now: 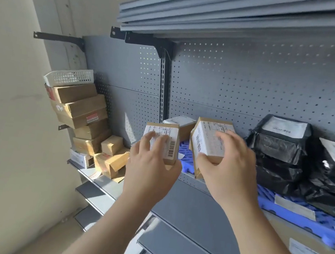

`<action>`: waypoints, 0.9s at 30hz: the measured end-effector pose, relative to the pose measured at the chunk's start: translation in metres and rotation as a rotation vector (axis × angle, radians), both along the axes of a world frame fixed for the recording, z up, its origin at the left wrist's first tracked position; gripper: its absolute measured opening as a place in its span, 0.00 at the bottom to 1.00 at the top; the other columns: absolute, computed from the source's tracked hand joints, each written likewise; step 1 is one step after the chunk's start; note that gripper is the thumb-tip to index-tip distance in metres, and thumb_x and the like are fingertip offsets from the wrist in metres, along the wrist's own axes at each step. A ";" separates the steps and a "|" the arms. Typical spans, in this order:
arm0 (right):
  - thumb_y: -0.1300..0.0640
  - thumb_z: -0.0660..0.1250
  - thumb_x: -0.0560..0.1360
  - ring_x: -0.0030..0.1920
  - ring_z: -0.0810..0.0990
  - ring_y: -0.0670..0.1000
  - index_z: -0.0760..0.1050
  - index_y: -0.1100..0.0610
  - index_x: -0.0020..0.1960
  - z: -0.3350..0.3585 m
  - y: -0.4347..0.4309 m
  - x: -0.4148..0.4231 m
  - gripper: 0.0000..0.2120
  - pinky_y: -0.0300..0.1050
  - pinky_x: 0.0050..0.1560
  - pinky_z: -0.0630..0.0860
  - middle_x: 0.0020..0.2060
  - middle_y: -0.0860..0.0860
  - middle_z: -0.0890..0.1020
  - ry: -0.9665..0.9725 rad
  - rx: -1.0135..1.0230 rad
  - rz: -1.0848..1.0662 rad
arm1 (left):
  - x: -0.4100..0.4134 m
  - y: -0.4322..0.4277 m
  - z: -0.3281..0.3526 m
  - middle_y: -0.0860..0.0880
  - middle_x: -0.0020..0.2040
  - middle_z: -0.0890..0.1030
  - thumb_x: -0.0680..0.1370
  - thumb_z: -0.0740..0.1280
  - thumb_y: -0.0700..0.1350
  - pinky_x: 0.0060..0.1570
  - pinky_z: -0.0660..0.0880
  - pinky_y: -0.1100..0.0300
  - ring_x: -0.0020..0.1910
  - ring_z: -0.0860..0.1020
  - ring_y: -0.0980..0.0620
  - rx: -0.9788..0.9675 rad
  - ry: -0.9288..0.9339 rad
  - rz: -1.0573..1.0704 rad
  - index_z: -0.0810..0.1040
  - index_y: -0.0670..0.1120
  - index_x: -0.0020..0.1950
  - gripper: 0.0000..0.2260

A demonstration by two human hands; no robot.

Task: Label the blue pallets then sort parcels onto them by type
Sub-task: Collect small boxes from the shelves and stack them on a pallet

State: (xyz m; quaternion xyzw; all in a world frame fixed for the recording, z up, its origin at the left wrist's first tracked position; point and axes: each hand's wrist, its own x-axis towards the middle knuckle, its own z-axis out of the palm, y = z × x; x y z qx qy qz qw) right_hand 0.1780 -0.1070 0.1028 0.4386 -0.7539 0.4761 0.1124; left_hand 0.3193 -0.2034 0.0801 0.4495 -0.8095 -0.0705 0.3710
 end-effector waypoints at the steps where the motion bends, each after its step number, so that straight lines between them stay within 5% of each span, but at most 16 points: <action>1: 0.49 0.72 0.70 0.65 0.70 0.58 0.73 0.53 0.69 0.005 -0.014 -0.011 0.28 0.56 0.69 0.67 0.68 0.47 0.74 -0.001 -0.013 0.000 | -0.010 -0.014 0.005 0.53 0.75 0.64 0.73 0.66 0.62 0.66 0.70 0.45 0.71 0.65 0.42 -0.013 0.005 -0.006 0.67 0.60 0.71 0.26; 14: 0.47 0.70 0.70 0.62 0.72 0.60 0.74 0.53 0.67 0.019 -0.143 -0.098 0.27 0.54 0.64 0.68 0.67 0.50 0.75 0.067 0.066 -0.092 | -0.096 -0.171 0.034 0.55 0.74 0.65 0.73 0.66 0.62 0.63 0.69 0.49 0.69 0.66 0.43 -0.013 0.017 -0.050 0.68 0.62 0.69 0.24; 27: 0.39 0.66 0.74 0.67 0.69 0.58 0.74 0.49 0.71 0.020 -0.227 -0.114 0.28 0.54 0.66 0.69 0.72 0.45 0.70 0.030 0.284 -0.334 | -0.141 -0.280 0.033 0.57 0.71 0.68 0.71 0.60 0.70 0.59 0.75 0.49 0.68 0.68 0.46 0.072 -0.089 -0.332 0.69 0.61 0.71 0.30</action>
